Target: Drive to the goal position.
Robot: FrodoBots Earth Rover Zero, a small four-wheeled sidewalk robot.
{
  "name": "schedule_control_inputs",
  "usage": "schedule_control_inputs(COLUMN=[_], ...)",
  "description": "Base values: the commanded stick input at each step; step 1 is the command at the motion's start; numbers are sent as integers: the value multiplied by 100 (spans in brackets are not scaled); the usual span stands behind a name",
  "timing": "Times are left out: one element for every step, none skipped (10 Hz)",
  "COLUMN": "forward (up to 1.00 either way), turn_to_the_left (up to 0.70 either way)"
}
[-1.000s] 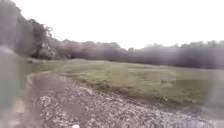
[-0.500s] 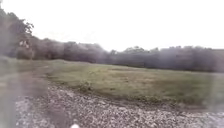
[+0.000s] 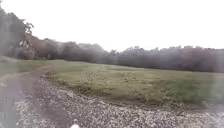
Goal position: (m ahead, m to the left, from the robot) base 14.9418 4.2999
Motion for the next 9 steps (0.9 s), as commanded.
schedule_control_inputs(forward=[70, 43, 8, 0, 0, 0, 0, 0, 0], turn_to_the_left=[0, 0, 0, 69, 70, 70, 70, 70, 70])
